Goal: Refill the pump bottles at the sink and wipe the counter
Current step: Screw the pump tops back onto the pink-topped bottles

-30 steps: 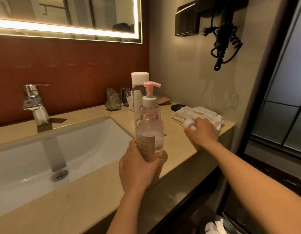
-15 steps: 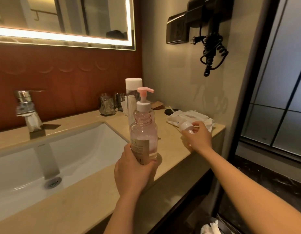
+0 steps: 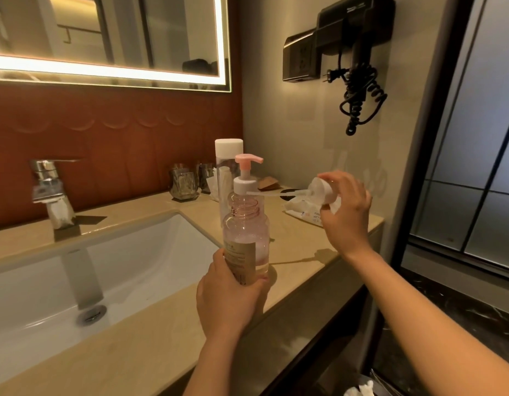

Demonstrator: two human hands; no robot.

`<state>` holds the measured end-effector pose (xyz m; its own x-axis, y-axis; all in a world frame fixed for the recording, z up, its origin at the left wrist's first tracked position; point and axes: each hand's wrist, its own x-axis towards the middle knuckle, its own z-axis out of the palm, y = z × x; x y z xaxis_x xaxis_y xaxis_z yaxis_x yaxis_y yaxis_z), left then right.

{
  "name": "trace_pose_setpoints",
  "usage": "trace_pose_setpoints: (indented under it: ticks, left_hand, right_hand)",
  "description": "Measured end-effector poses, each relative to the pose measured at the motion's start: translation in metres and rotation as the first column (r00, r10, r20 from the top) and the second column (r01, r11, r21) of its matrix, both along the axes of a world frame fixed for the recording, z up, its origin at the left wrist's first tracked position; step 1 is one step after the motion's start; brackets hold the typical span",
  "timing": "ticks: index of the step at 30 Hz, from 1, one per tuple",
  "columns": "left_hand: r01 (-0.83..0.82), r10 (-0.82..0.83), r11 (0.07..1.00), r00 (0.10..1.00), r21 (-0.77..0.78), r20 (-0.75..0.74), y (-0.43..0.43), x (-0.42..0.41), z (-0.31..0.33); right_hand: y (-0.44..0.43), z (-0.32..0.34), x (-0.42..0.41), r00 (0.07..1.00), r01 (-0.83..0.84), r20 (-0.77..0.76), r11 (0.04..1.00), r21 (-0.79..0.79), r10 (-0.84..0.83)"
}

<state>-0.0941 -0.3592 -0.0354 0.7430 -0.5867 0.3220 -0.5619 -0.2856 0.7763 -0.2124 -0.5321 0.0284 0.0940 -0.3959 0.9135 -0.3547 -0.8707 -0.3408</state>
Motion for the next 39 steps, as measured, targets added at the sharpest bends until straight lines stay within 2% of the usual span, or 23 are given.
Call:
trace_pose_setpoints:
  ticks: [4, 9, 14, 18, 22, 25, 35, 39]
  left_hand:
    - [0.001, -0.001, 1.000, 1.000, 0.004, 0.000, 0.000, 0.000, 0.000]
    - [0.001, -0.001, 1.000, 1.000, 0.007, 0.000, 0.000, -0.001, 0.001]
    - [0.000, 0.000, 1.000, 1.000, 0.003, 0.001, 0.000, -0.001, 0.000]
    - [0.003, -0.003, 1.000, 1.000, 0.002, 0.009, 0.001, -0.001, 0.000]
    - [0.009, -0.009, 1.000, 1.000, 0.019, -0.009, 0.000, 0.001, -0.001]
    - [0.014, -0.014, 1.000, 1.000, 0.021, -0.009, -0.001, 0.001, 0.000]
    - [0.004, -0.004, 1.000, 1.000, 0.012, -0.017, -0.002, 0.000, 0.000]
    - [0.002, -0.002, 1.000, 1.000, 0.005, -0.022, -0.002, 0.000, 0.000]
  right_hand:
    - [0.002, 0.027, 0.009, 1.000, 0.005, 0.031, 0.979, -0.204, 0.001]
    - [0.007, 0.060, 0.012, 0.998, -0.050, -0.064, 0.919, -0.392, 0.027]
    - [0.016, 0.090, 0.023, 0.985, -0.095, -0.171, 0.781, -0.617, -0.016]
    - [0.034, 0.103, 0.035, 0.939, -0.164, -0.316, 0.634, -0.756, -0.134]
    - [0.046, 0.093, 0.048, 0.880, -0.259, -0.425, 0.535, -0.805, -0.214]
    - [0.047, 0.082, 0.050, 0.834, -0.294, -0.478, 0.512, -0.807, -0.275]
    - [0.047, 0.060, 0.051, 0.744, -0.411, -0.630, 0.592, -0.693, -0.222]
    - [0.046, 0.045, 0.046, 0.775, -0.420, -0.613, 0.601, -0.679, -0.151]
